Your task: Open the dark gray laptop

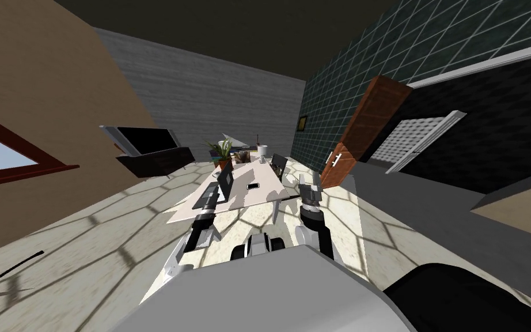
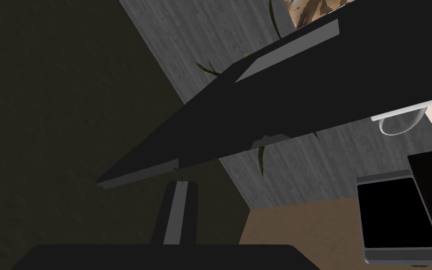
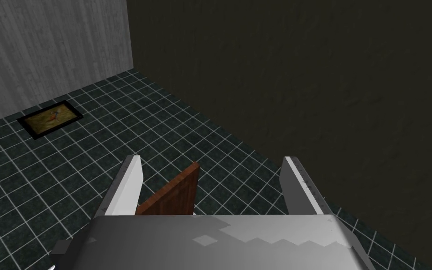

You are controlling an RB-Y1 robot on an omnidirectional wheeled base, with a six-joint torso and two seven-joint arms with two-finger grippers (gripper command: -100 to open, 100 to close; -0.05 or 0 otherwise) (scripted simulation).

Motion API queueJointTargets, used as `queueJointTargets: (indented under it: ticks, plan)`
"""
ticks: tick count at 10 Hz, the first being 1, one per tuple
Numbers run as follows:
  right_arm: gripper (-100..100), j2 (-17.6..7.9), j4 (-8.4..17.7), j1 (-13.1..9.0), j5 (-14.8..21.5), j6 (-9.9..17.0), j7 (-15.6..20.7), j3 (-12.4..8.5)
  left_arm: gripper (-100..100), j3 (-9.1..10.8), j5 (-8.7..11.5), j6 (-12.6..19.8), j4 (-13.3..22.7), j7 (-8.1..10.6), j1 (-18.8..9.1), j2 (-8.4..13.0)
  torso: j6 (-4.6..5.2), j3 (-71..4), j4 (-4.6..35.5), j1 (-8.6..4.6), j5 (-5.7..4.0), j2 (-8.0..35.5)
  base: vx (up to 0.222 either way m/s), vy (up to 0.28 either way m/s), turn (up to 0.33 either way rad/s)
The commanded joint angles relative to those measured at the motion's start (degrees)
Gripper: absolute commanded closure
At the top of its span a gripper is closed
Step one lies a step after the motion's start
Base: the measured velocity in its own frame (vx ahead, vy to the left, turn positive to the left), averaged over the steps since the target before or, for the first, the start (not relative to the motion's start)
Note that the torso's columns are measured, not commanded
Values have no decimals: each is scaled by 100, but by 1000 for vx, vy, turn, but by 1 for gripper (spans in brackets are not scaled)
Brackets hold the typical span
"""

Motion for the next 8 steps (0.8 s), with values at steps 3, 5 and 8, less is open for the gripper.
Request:
queueJointTargets:
  ticks: [3,5,8]
  plan:
    - [0,0,0,-1,0,0,0,0,100,-317,-99,-6,-753,243,738,19,1,-1,-1,-12,-3,-2,72,-21,100]
    - [0,0,0,-2,0,0,0,1,100,-520,-165,-26,-974,388,1008,27,1,0,1,-2,-2,3,70,-21,100]
    - [0,0,0,-2,0,0,0,1,-100,-499,-167,-225,-827,325,1062,-18,1,4,3,3,0,8,53,-16,46]
